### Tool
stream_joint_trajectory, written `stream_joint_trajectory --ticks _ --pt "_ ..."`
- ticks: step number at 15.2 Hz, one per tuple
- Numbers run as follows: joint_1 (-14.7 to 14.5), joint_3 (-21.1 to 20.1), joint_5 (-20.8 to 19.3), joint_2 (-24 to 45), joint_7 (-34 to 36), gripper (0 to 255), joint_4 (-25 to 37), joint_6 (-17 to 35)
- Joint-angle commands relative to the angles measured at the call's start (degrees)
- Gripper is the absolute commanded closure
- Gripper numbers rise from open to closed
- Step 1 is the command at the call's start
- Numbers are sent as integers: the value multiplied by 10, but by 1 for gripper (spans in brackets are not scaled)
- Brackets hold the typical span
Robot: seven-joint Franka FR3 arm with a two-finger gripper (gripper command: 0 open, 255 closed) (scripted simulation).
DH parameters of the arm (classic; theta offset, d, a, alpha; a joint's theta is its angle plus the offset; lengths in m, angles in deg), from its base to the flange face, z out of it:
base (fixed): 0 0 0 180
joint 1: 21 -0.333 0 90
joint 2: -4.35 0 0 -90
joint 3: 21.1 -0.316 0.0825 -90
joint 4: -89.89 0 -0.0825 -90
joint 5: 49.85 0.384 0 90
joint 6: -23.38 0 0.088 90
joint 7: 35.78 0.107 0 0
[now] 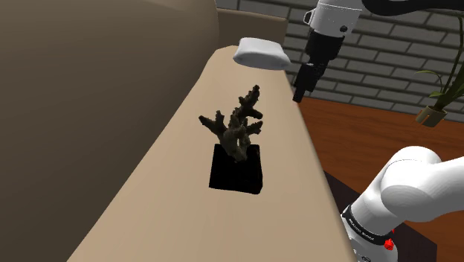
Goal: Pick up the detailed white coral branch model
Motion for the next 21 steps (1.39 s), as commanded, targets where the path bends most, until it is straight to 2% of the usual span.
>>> stream_joint_trajectory --ticks 1,9,15,21 --pt "-3 -29 9 23 34 0 32 -13" --pt "-1 -138 18 143 166 0 199 -75" --pt "3 -230 -12 267 280 0 354 -129" --pt "-1 -226 -3 247 275 0 288 -81"
